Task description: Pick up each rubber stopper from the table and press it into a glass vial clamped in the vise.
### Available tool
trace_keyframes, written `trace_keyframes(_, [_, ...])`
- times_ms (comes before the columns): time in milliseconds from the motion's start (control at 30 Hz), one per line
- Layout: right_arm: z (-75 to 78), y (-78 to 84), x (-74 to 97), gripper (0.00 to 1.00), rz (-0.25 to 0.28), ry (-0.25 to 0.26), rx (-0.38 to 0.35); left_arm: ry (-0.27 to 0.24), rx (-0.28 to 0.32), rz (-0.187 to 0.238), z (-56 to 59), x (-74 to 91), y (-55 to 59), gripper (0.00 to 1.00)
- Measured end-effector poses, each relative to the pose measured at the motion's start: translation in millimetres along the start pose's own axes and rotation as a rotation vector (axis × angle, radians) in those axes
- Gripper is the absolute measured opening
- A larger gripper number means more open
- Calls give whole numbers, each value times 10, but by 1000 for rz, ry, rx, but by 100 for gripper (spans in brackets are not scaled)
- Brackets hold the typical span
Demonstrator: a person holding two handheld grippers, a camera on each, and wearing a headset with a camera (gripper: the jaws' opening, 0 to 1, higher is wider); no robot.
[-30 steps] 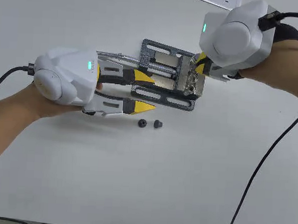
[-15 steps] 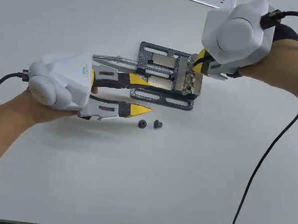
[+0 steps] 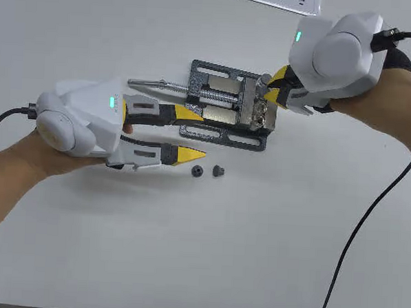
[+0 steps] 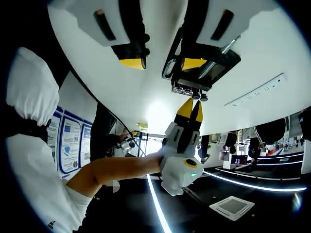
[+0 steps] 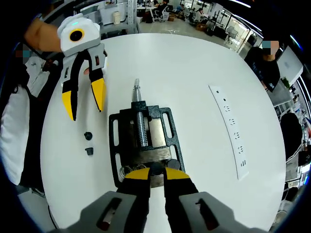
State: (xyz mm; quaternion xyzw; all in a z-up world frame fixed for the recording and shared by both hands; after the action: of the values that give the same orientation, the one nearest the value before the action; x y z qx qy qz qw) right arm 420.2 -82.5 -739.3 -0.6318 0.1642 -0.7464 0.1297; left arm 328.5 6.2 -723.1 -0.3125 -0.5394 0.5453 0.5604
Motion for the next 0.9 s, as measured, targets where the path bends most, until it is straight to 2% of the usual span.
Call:
trace_keyframes(167, [13, -33, 61, 11, 79, 46, -68, 2, -1, -5, 14, -2, 0, 25])
trace_keyframes(433, [-106, -67, 154, 12, 163, 89, -131, 3, -2, -15, 49, 1, -10, 25])
trace_keyframes(900, [-434, -80, 225, 13, 209, 95, -164, 9, -3, -37, 128, -14, 33, 25])
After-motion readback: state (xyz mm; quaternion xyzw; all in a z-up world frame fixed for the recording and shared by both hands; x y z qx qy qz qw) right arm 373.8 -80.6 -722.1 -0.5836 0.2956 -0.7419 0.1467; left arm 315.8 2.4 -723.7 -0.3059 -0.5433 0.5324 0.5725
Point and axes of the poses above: the centre of the closed fingertips' face, and the gripper's own axes: x roughly backward along the fingers, z roughly to its right, y roughly out of its underside, the point moved 1 cm from there along x, roughly backward along the fingers, and after that the axes turned 8 degrees about x, right-handed, at the moved point
